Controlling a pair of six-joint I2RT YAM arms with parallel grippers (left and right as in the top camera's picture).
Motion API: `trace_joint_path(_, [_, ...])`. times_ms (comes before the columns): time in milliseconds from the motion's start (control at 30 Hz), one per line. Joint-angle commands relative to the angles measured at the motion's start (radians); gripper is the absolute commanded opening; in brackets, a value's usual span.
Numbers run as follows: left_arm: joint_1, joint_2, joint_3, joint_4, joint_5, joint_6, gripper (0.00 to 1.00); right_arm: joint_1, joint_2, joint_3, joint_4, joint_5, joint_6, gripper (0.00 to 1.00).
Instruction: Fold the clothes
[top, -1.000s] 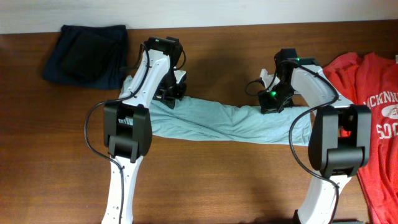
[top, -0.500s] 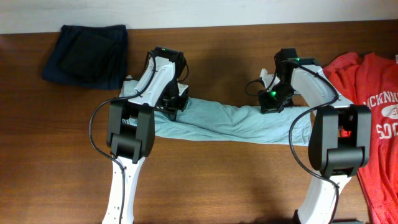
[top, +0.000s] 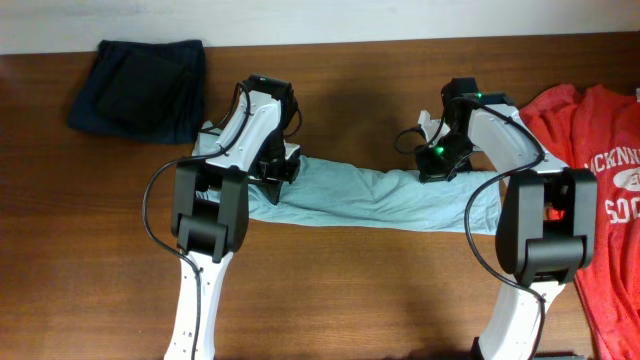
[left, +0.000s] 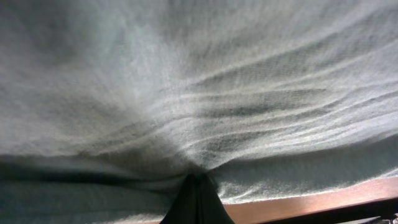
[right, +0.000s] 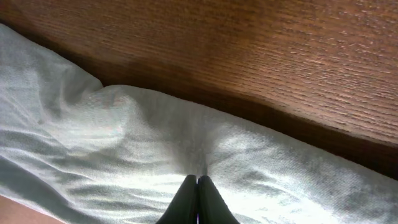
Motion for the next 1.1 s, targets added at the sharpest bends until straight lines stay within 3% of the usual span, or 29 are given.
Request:
trace_joint_path(0, [-0.003, -0.019, -0.042, 0.013, 0.004, -0.01, 0.0, -0.006, -0.005, -0.01, 0.0, 0.015, 0.006, 0.06])
trace_joint_path(67, [-0.003, -0.019, -0.077, 0.023, 0.004, -0.01, 0.0, -0.006, -0.005, -0.01, 0.0, 0.015, 0.006, 0.1])
trace_joint_path(433, [-0.003, -0.079, -0.108, 0.061, -0.002, -0.01, 0.01, -0.006, -0.005, -0.01, -0.003, 0.015, 0.006, 0.1])
trace_joint_path(767, [0.038, -0.259, -0.05, 0.26, 0.008, -0.068, 0.01, -0.006, -0.021, 0.028, -0.01, -0.015, 0.017, 0.09])
trace_joint_path(867, [0.073, -0.26, -0.051, 0.278, 0.008, -0.07, 0.07, -0.006, -0.022, 0.049, -0.019, -0.015, 0.017, 0.1])
trace_joint_path(1067, [0.119, -0.211, -0.093, 0.288, 0.007, -0.069, 0.08, -0.007, -0.022, 0.047, -0.013, -0.006, 0.016, 0.17])
